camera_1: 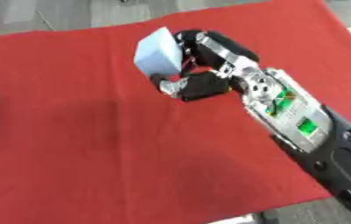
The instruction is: Pick up the objects with one hand, pass them to the other hand, and then place them into the box on the other side of the table.
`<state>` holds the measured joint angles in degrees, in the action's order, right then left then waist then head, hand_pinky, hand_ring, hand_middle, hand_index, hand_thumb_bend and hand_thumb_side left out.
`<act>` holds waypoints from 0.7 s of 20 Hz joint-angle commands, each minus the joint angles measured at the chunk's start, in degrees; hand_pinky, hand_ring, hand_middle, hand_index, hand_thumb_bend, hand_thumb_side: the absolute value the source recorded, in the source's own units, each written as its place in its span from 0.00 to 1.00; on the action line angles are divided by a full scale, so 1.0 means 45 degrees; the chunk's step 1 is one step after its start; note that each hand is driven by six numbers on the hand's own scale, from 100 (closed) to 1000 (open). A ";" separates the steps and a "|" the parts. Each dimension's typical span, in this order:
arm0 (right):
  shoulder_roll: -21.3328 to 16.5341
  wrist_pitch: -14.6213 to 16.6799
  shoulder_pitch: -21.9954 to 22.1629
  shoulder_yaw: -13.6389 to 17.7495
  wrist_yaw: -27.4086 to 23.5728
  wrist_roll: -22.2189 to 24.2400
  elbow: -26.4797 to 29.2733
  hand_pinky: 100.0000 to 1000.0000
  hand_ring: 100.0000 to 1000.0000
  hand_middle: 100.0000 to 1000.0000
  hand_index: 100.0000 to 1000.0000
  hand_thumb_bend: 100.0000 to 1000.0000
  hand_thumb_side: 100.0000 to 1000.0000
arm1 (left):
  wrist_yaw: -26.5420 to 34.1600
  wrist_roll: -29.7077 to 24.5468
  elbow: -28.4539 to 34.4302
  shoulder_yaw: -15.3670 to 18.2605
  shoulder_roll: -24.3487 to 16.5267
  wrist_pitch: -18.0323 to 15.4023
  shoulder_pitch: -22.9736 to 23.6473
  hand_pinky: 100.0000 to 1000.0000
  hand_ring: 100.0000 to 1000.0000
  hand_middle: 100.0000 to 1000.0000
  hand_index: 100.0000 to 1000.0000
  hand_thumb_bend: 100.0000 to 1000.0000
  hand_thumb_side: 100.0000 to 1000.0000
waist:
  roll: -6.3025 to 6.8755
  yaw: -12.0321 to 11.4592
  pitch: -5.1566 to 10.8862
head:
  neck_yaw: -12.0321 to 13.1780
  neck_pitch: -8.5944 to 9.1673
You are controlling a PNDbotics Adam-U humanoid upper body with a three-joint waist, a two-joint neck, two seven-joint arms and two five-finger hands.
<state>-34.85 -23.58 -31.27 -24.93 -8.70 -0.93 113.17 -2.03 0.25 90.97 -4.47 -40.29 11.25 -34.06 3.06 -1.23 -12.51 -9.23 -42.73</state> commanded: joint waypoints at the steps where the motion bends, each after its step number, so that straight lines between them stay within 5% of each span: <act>1: -0.0032 0.0307 -0.0225 -0.0105 -0.0022 -0.0310 -0.0030 0.57 0.57 0.40 0.57 0.00 0.08 | -0.0202 -0.0667 0.0391 -0.0322 -0.0535 -0.0016 -0.0502 0.78 0.76 0.77 0.73 0.05 0.65 | 0.0097 -0.0039 0.0430 | -0.0013 0.0137; 14: 0.0231 0.1433 -0.0381 -0.0806 0.0452 0.0666 0.0075 0.58 0.58 0.40 0.57 0.00 0.06 | -0.0853 -0.3885 0.0644 -0.2377 -0.0263 0.0633 -0.2241 0.78 0.77 0.77 0.74 0.07 0.69 | 0.0208 -0.0123 0.0556 | -0.0025 -0.0040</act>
<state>-33.48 -17.65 -32.00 -28.69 -6.40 1.36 112.15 -5.80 -16.28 93.36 -15.02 -40.26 13.89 -43.01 3.41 -1.68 -12.15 -9.45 -42.77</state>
